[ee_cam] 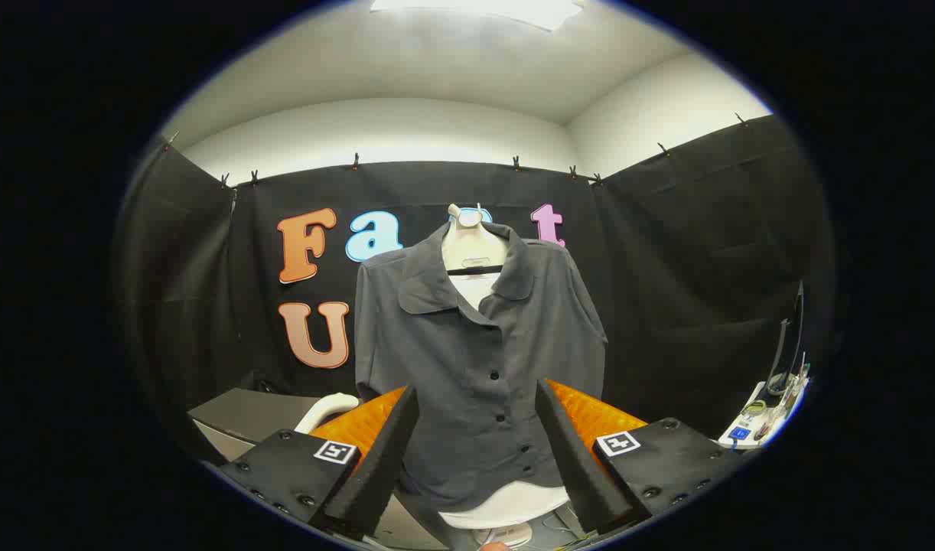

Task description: Iron the clothes twice with a garment steamer, once on the left side and once on the right side.

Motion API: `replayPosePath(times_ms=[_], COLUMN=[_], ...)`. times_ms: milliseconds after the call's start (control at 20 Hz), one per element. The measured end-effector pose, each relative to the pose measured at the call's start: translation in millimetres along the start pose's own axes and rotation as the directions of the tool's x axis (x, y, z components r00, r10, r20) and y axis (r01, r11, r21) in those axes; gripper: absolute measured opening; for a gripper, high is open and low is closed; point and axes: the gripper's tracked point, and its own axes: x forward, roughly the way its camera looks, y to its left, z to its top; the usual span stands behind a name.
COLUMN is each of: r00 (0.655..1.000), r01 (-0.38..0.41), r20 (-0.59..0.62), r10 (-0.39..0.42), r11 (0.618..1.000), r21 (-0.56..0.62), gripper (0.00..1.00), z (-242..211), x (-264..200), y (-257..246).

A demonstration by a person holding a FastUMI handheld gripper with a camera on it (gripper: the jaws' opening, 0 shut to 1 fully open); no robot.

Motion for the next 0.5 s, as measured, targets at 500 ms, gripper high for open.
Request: replayPosePath(times_ms=[500], r00=[0.999], r01=[-0.019], r20=[-0.029], r10=[0.018], r11=[1.000], r21=[-0.019], gripper=[0.98], z=[-4], x=[4], y=[23])
